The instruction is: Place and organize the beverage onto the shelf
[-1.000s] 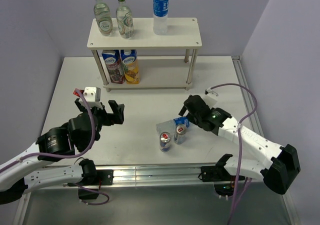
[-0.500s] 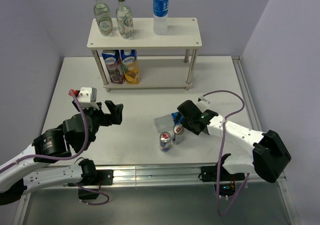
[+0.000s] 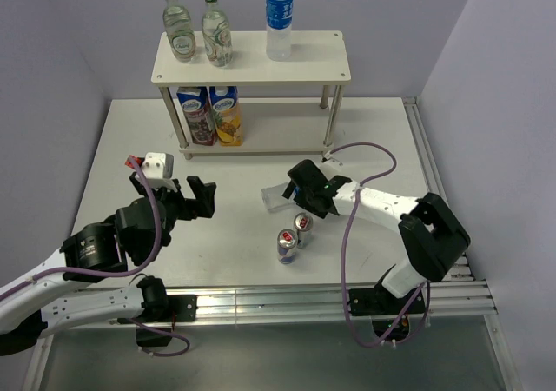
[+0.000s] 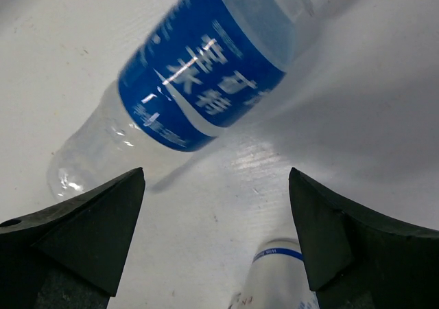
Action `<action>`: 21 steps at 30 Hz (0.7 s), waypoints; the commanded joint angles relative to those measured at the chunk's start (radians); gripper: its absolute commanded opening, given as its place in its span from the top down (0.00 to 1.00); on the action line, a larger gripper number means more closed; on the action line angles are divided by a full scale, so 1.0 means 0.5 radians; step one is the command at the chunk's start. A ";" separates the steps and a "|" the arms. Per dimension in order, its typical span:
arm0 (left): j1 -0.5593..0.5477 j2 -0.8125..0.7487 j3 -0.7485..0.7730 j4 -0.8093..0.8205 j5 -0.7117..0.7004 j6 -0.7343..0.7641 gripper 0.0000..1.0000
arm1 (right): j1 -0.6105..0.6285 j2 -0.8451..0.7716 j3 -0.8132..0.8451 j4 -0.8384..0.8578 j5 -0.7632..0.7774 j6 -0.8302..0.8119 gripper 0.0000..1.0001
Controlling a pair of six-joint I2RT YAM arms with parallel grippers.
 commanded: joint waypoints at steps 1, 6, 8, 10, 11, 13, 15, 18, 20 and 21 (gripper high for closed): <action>-0.014 0.010 -0.008 0.033 -0.014 0.038 0.01 | 0.013 0.095 0.083 0.089 0.044 -0.018 0.08; -0.014 0.047 0.002 0.023 -0.014 0.044 0.02 | 0.013 0.273 0.157 0.117 0.096 -0.028 0.08; -0.014 0.053 -0.001 0.023 -0.014 0.041 0.02 | 0.013 0.310 0.169 0.163 0.130 -0.031 0.08; -0.014 0.053 -0.005 0.029 -0.008 0.044 0.02 | 0.013 0.353 0.166 0.224 0.148 -0.043 0.09; -0.014 0.053 -0.005 0.032 -0.008 0.047 0.02 | 0.013 0.344 0.163 0.252 0.145 -0.061 0.09; -0.014 0.047 -0.008 0.036 -0.014 0.053 0.01 | 0.013 0.289 0.093 0.414 0.093 -0.092 0.10; -0.014 0.053 -0.014 0.036 -0.024 0.056 0.01 | 0.022 0.127 -0.002 0.601 -0.051 -0.162 0.10; -0.014 0.068 -0.011 0.023 -0.033 0.050 0.01 | 0.046 -0.088 -0.122 0.783 -0.137 -0.236 0.10; -0.014 0.074 -0.014 0.026 -0.039 0.050 0.01 | 0.077 -0.168 -0.125 0.795 -0.125 -0.276 0.10; -0.014 0.081 -0.008 0.020 -0.036 0.047 0.02 | 0.092 -0.223 -0.116 0.795 -0.110 -0.288 0.10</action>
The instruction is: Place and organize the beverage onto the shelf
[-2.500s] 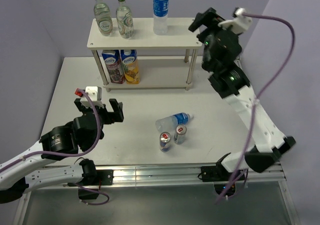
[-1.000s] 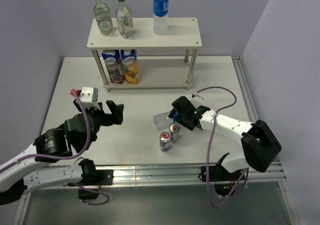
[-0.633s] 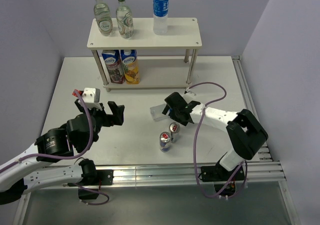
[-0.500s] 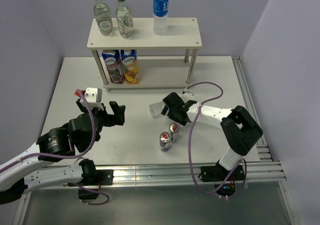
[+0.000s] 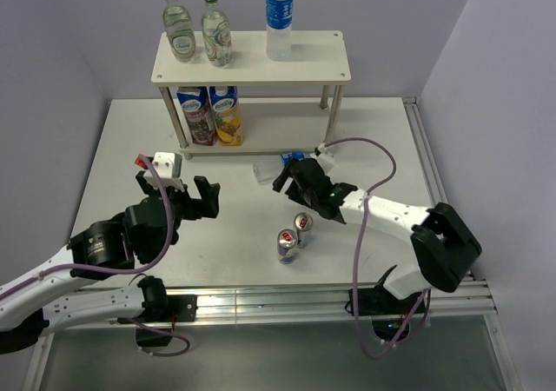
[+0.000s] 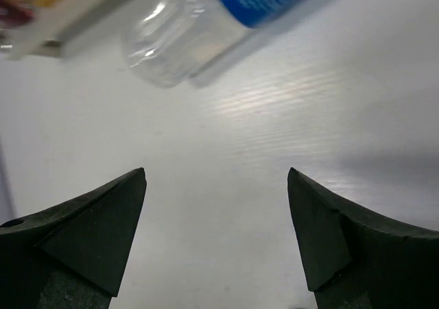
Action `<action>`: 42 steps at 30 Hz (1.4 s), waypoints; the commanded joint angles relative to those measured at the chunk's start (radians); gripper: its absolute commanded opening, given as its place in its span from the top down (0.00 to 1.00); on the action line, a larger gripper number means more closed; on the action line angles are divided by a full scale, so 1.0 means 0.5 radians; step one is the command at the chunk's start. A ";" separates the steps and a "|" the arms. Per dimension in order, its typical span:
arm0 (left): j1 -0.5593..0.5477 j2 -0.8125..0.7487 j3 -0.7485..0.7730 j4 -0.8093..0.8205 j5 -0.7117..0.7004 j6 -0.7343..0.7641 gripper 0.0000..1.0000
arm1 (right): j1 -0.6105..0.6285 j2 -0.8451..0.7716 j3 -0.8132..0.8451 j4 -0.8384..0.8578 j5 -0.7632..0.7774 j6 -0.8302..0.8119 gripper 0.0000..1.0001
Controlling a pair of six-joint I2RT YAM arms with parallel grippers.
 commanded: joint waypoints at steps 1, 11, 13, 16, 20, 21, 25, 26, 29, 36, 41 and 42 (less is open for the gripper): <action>-0.012 0.021 0.002 0.022 -0.037 0.036 0.02 | 0.054 -0.209 0.012 0.235 -0.004 -0.110 0.09; -0.012 0.006 -0.010 0.028 -0.031 0.039 0.01 | 0.039 0.170 0.422 0.146 0.220 -0.221 0.08; -0.012 0.009 -0.007 0.025 -0.037 0.036 0.02 | 0.033 0.244 0.524 0.069 0.309 -0.178 0.07; -0.012 0.012 -0.007 0.022 -0.030 0.036 0.02 | 0.005 0.370 0.643 -0.084 0.401 -0.068 0.07; -0.012 0.012 -0.010 0.031 -0.009 0.039 0.02 | -0.053 0.438 0.708 -0.278 0.594 0.126 0.05; -0.012 0.009 -0.016 0.037 0.000 0.039 0.02 | -0.087 0.429 0.662 -0.296 0.610 0.169 0.05; -0.012 0.009 -0.013 0.049 0.031 0.048 0.02 | -0.185 0.398 0.521 -0.174 0.512 0.350 0.05; -0.012 0.009 -0.013 0.049 0.028 0.048 0.02 | -0.200 0.413 0.530 -0.170 0.494 0.365 0.05; -0.012 0.000 -0.016 0.055 0.043 0.054 0.02 | -0.231 0.487 0.588 -0.180 0.445 0.415 0.05; -0.012 -0.034 -0.022 0.068 0.071 0.054 0.02 | -0.234 0.600 0.619 -0.045 0.441 0.454 0.05; -0.012 -0.037 -0.025 0.074 0.086 0.054 0.02 | -0.234 0.625 0.607 0.023 0.509 0.504 0.05; -0.012 -0.037 -0.025 0.071 0.092 0.054 0.03 | -0.237 0.628 0.595 0.053 0.518 0.540 0.05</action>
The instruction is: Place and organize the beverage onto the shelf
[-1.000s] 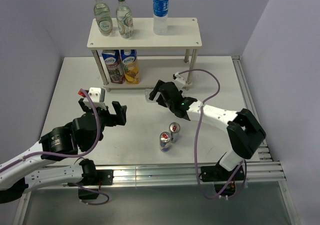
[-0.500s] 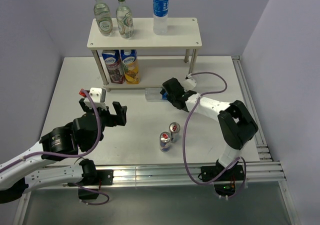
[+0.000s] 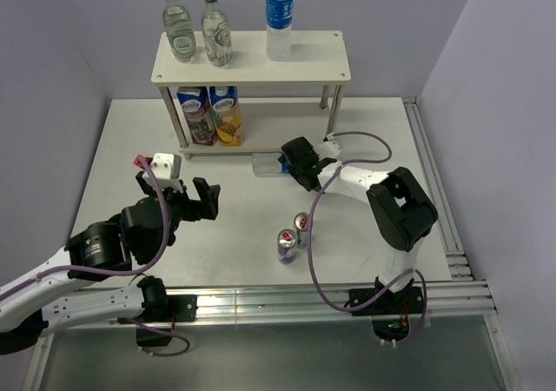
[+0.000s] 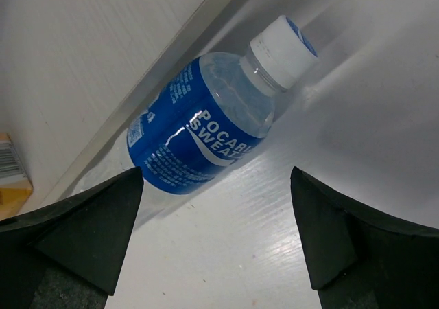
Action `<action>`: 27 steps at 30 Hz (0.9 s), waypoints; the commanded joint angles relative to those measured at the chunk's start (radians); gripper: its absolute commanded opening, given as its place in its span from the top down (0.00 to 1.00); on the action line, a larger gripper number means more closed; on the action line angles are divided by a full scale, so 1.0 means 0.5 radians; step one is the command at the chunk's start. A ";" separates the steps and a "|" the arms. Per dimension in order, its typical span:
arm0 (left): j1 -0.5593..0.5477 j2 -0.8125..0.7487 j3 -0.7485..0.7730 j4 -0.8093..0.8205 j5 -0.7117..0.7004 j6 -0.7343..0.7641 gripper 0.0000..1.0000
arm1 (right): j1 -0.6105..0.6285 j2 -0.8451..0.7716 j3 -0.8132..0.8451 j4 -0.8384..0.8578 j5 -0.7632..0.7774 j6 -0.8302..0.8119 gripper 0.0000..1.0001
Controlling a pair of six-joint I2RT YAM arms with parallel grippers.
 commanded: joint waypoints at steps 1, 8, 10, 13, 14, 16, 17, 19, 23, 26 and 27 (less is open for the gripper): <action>-0.011 -0.013 -0.017 0.059 0.034 0.025 0.03 | 0.005 0.010 0.045 0.129 0.134 0.127 0.05; -0.011 -0.010 -0.020 0.062 0.046 0.031 0.03 | 0.005 0.127 0.180 0.035 0.195 0.207 0.06; -0.014 -0.010 -0.023 0.059 0.043 0.025 0.03 | 0.002 0.157 0.241 -0.003 0.189 0.225 0.06; -0.011 -0.013 -0.020 0.056 0.040 0.025 0.03 | -0.002 0.216 0.303 -0.079 0.183 0.265 0.06; -0.011 -0.013 -0.023 0.059 0.037 0.019 0.03 | -0.005 0.246 0.318 -0.107 0.177 0.277 0.06; -0.011 -0.019 -0.026 0.053 0.031 0.019 0.03 | -0.005 0.271 0.358 -0.135 0.177 0.287 0.07; -0.011 -0.022 -0.026 0.050 0.028 0.016 0.03 | -0.008 0.295 0.373 -0.177 0.180 0.311 0.07; -0.011 -0.025 -0.023 0.050 0.025 0.016 0.03 | -0.017 0.317 0.401 -0.211 0.171 0.330 0.11; -0.011 -0.025 -0.026 0.038 0.013 0.007 0.02 | -0.047 0.369 0.429 -0.346 0.131 0.400 0.18; -0.011 -0.031 -0.023 0.038 0.016 0.007 0.03 | -0.063 0.403 0.444 -0.383 0.109 0.403 0.27; -0.011 -0.031 -0.023 0.041 0.016 0.010 0.03 | -0.066 0.418 0.493 -0.411 0.103 0.406 0.28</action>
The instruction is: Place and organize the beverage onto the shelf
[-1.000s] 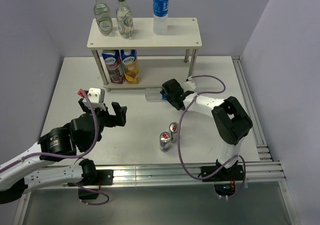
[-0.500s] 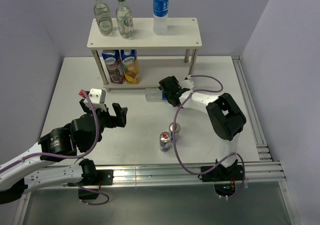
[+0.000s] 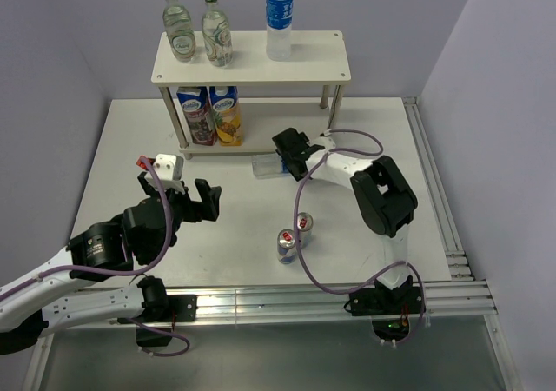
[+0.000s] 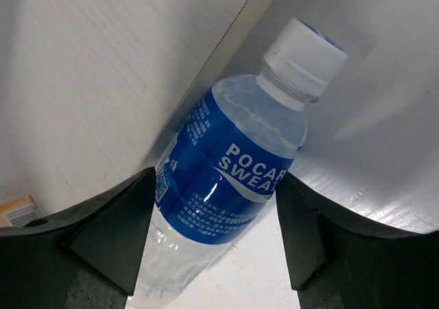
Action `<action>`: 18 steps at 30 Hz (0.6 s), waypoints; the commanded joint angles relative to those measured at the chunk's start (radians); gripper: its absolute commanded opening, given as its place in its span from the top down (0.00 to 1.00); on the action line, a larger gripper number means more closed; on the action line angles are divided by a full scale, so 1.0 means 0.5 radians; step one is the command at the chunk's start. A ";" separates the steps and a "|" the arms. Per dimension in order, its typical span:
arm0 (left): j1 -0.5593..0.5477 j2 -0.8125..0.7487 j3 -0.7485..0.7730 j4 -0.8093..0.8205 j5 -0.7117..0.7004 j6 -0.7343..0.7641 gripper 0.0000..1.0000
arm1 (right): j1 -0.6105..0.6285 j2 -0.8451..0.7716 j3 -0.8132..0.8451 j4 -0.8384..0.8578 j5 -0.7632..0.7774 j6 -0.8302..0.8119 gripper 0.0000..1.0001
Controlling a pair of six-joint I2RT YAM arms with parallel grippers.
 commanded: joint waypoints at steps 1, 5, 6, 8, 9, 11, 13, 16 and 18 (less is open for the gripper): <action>-0.011 -0.027 -0.001 0.038 -0.004 0.011 0.03 | -0.048 0.130 0.115 -0.243 0.010 0.037 0.30; -0.011 -0.030 -0.001 0.035 -0.007 0.001 0.03 | -0.061 0.269 0.299 -0.421 -0.055 0.006 0.39; -0.014 -0.033 0.002 0.032 -0.004 0.001 0.03 | -0.058 0.281 0.351 -0.452 -0.055 0.006 0.44; -0.011 -0.040 0.002 0.023 -0.016 -0.008 0.03 | -0.064 0.287 0.349 -0.461 -0.082 -0.006 0.47; -0.011 -0.043 0.002 0.017 -0.013 -0.005 0.03 | -0.064 0.284 0.349 -0.452 -0.094 -0.012 0.54; -0.011 -0.058 -0.004 0.001 -0.038 -0.020 0.03 | -0.082 0.300 0.370 -0.434 -0.143 -0.055 0.65; -0.011 -0.070 -0.010 -0.002 -0.044 -0.020 0.03 | -0.097 0.342 0.392 -0.434 -0.180 -0.101 0.79; -0.011 -0.070 -0.007 0.001 -0.047 -0.017 0.03 | -0.125 0.358 0.349 -0.391 -0.278 -0.144 1.00; -0.011 -0.064 -0.007 -0.002 -0.047 -0.020 0.03 | -0.131 0.321 0.291 -0.314 -0.297 -0.168 1.00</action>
